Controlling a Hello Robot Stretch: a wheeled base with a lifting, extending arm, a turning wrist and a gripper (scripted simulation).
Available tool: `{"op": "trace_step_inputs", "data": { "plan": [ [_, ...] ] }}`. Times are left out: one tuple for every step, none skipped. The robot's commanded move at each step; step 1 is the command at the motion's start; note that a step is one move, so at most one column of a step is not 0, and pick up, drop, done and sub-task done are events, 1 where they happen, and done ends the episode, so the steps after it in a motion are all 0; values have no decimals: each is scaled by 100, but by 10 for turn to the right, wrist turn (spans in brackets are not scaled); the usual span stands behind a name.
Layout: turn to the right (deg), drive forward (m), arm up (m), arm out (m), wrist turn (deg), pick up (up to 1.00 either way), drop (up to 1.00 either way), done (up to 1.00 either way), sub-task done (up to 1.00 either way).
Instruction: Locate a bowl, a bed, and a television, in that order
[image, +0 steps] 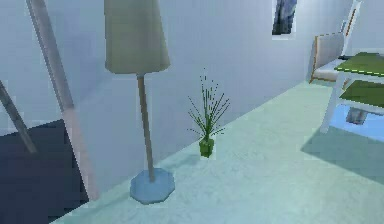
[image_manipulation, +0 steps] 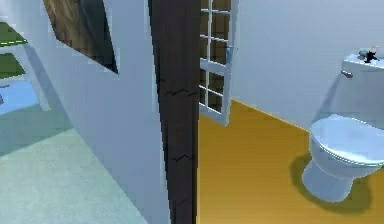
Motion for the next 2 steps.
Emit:
{"op": "trace_step_inputs", "data": {
  "plan": [
    [270, 0, 0, 0, 0, 0, 0, 0, 0],
    [0, 100, 0, 0, 0, 0, 0, 0, 0]
  ]
}}
